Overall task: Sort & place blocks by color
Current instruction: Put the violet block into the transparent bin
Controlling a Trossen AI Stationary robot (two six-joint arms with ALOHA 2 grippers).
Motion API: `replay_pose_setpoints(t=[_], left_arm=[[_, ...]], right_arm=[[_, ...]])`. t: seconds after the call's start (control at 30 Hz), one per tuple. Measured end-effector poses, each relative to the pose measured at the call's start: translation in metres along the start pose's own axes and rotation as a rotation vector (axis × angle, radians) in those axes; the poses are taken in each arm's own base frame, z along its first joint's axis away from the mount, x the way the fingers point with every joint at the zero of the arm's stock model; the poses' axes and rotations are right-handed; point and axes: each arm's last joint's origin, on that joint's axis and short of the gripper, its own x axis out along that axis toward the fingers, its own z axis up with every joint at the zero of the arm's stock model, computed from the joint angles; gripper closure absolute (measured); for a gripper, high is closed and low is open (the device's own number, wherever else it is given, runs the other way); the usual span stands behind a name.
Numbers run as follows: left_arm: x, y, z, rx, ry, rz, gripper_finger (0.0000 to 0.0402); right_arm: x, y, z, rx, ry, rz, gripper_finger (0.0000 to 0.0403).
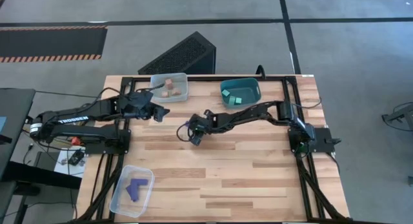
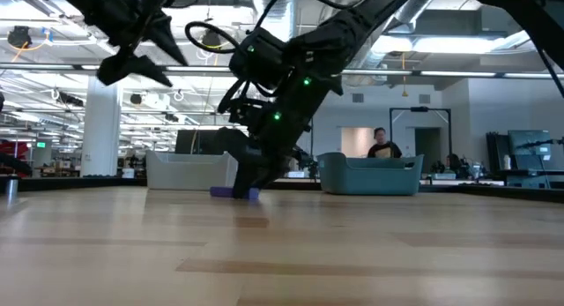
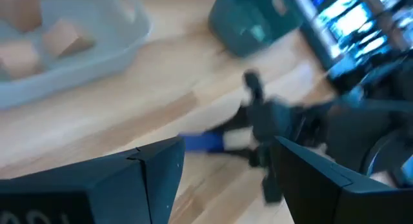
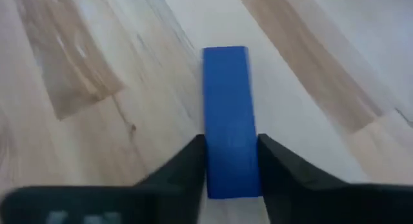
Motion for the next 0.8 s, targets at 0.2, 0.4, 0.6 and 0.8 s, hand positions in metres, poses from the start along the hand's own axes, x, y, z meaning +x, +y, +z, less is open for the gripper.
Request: replay_pose_setpoints(t=[0.2,0.4,0.6,0.8], left_arm=[[0.000,-0.007,0.009,-0.002,-0.086,-0.080,0.0184],[0.012,-0.010,0.012,-0.035,-0.041,-0.118,0.0177],[0.042,-0.031,0.019,-0.038,0.017,-0.337,0.0151],[0.070,-0.034,0.017,-0.106,0.054,-0.328,0.0134]], right_arm=[[-0.049,0.002,0.011,-0.146,0.036,0.068,0.0318],[-0.136,0.000,0.046,-0.316,-0.220,-0.001,0.0318],[-0.171,-0.004,0.057,-0.425,-0.343,-0.072,0.0318],[-0.172,-0.006,0.059,-0.452,-0.358,-0.126,0.0318]])
